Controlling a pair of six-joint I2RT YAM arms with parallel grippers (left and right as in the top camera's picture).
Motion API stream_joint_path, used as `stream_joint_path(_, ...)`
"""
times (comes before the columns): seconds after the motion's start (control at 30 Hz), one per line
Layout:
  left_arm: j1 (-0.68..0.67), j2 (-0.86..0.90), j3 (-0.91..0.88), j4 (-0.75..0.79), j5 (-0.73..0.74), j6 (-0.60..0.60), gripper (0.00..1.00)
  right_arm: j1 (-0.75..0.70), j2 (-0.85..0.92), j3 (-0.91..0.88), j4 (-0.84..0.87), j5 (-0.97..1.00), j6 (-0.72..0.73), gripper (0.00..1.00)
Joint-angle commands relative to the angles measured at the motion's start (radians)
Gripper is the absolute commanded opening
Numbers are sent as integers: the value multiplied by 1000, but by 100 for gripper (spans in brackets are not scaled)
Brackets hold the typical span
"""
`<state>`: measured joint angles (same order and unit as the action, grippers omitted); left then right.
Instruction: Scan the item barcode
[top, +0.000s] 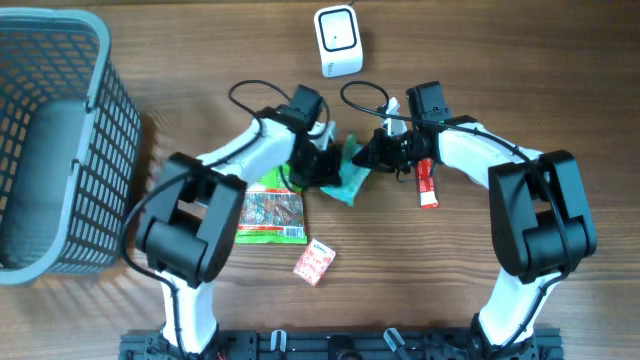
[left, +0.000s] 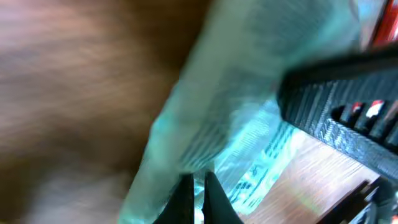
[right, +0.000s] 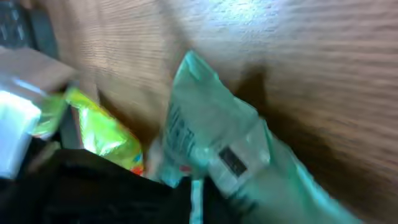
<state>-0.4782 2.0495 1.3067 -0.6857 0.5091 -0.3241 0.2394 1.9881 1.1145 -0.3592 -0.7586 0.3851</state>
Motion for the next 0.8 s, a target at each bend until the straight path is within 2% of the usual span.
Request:
stream_joint_path(0.0,-90,32,-33,-31,-62,-5,4,-25,2,24,-49,-46,-53,13)
stream_joint_path(0.07,-93,32,-33,-9,-62,-6,4,-30,-23,32,-85,-74,-72,14)
stream_joint_path(0.17,-66,27,-10,-8,-61,-9,4,-24,-26,23,-124,-73,-74,9)
stream_joint_path(0.3,-39,-21,23,-6,-61,-9,4,-5,-26,4,-138,-80,-79,6)
stream_joint_path(0.47,-35,-49,27,4,-61,-8,4,10,-26,4,-218,-175,-124,6)
stream_joint_path(0.57,-35,-49,27,13,-60,-9,4,10,-26,4,-233,-159,-119,5)
stream_joint_path(0.67,-35,-49,27,7,-12,-10,4,9,-26,4,-237,-61,-102,4)
stream_joint_path(0.77,-50,-48,27,-43,25,-10,4,4,-27,11,-232,-117,-124,6)
